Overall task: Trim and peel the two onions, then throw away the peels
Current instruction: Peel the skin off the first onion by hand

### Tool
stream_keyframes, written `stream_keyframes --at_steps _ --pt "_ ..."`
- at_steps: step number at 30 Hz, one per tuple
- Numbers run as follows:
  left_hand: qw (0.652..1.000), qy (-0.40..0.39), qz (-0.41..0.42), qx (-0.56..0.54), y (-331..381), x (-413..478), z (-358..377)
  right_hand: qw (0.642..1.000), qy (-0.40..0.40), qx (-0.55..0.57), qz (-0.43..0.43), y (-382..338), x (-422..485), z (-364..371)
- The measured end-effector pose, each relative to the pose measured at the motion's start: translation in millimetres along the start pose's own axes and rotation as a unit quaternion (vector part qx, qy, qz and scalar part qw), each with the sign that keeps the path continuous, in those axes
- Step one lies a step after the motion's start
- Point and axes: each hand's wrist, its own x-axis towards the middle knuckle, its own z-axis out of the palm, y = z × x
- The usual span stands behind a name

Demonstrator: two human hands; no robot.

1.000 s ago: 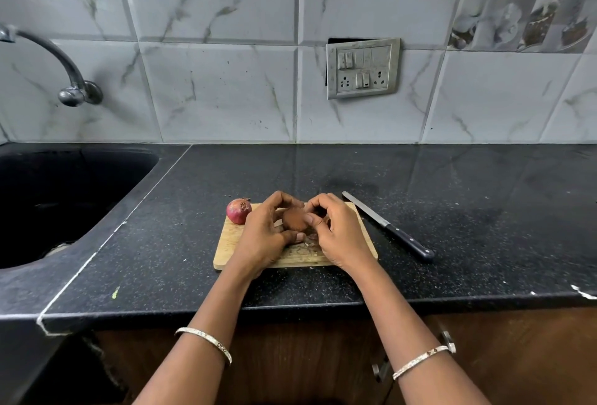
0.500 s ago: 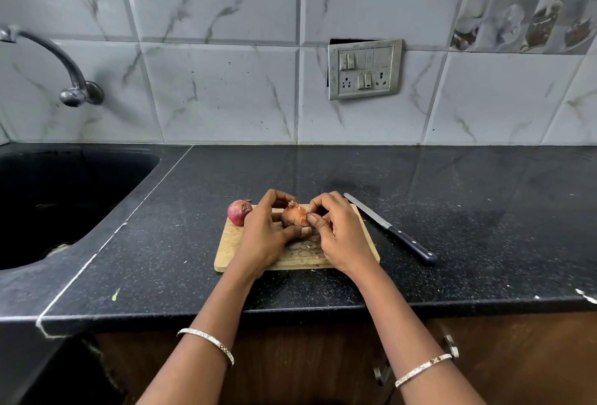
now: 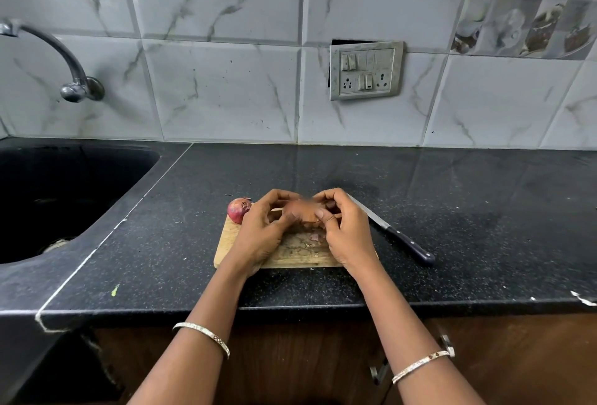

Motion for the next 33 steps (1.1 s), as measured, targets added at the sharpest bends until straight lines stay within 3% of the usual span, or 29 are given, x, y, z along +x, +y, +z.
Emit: stream_keyframes --at_steps 19,28,33 --pt "0.994 0.058 -0.063 -0.074 -0.3 1.9 3.1 0.995 0.085 -0.047 0.009 11.8 3.6 0.3" --pt "0.993 0.037 -0.075 -0.083 0.7 2.5 2.7 0.995 -0.038 -0.066 -0.068 0.2 -1.0 3.6" --pt "0.996 0.021 -0.066 -0.062 -2.0 3.3 2.0 0.994 -0.056 -0.054 -0.079 -1.6 -1.6 5.2"
